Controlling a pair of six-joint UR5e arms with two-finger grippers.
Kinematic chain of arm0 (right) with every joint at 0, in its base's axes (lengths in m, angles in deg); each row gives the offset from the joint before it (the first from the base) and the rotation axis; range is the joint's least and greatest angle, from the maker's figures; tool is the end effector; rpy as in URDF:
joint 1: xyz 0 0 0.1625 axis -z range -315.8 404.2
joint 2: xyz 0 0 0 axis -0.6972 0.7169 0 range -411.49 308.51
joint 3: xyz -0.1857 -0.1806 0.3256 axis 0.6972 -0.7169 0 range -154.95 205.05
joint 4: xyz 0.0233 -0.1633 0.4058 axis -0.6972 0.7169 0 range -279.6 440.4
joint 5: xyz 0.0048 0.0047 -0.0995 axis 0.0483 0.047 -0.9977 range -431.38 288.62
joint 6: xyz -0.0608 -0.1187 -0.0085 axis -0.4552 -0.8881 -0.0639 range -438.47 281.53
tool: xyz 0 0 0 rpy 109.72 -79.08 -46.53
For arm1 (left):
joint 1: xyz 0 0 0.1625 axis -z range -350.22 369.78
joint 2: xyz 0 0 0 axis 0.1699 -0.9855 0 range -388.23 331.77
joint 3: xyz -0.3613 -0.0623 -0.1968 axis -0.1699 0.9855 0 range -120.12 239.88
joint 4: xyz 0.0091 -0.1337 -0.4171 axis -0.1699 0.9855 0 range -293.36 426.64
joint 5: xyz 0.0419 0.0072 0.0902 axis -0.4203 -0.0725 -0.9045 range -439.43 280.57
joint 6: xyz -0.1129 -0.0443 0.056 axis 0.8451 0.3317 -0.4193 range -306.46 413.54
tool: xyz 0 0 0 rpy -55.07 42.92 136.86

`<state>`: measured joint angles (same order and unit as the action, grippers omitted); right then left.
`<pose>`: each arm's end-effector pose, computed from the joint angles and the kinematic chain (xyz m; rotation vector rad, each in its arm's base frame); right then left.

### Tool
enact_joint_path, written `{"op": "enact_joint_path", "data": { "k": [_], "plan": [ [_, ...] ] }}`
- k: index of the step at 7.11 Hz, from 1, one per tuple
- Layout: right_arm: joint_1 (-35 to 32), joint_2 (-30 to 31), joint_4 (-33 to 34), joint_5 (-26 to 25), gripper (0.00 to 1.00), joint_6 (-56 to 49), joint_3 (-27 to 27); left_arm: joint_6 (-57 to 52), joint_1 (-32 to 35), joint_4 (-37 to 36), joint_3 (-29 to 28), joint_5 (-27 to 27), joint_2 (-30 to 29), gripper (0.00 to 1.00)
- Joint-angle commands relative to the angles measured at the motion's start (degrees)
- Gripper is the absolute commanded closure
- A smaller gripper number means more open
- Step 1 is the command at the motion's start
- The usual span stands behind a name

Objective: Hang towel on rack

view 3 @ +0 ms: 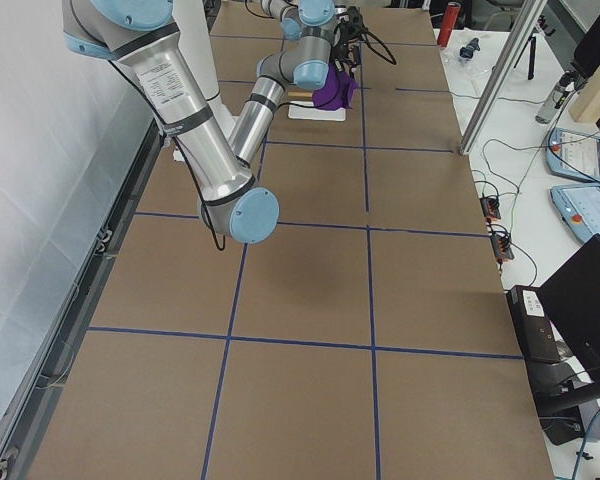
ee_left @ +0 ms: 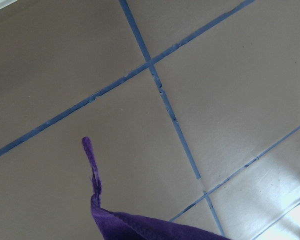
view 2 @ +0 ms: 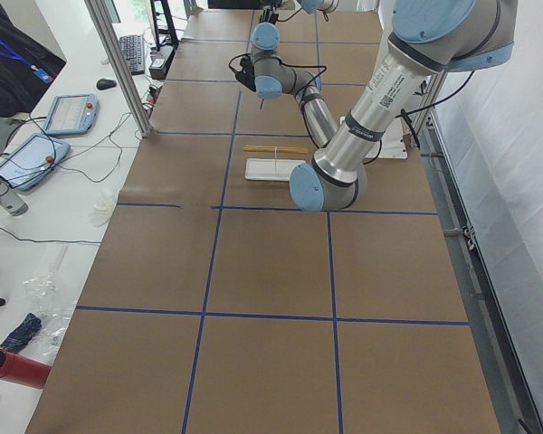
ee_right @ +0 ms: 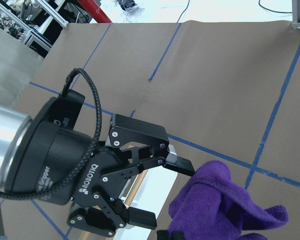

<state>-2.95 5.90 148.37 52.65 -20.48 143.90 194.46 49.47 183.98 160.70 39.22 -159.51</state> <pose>-0.3276 -0.4393 0.0599 0.5222 -1.3854 -0.2181 0.4671 -0.4776 0.0694 -0.5711 1.3648 -0.9561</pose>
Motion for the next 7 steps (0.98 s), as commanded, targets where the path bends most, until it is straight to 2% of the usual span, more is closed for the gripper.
{"op": "enact_joint_path", "data": {
  "k": [1,2,3,4,5,7],
  "plan": [
    [0.04,0.17,-1.87,-0.36,1.0,1.42,-0.2,1.19,0.03,0.08,-0.09,-0.35,-0.2,0.0],
    [0.04,0.26,-1.87,-0.36,1.0,1.42,-0.11,1.89,0.03,0.08,-0.09,-0.35,-0.2,0.0],
    [0.04,0.52,-1.87,-0.19,1.0,1.42,0.23,1.99,0.03,0.0,-0.09,-0.44,-0.12,0.15],
    [0.04,0.53,-1.96,-0.19,1.0,1.51,0.59,1.81,0.12,0.08,-0.17,-0.44,-0.03,0.49],
    [0.04,0.53,-1.87,-0.01,1.0,1.6,1.46,1.73,0.12,0.08,-0.18,-0.44,-0.03,0.53],
    [0.04,0.53,-1.96,0.08,1.0,1.6,1.91,1.73,0.12,0.17,-0.18,-0.44,-0.03,0.53]
  ]
}}
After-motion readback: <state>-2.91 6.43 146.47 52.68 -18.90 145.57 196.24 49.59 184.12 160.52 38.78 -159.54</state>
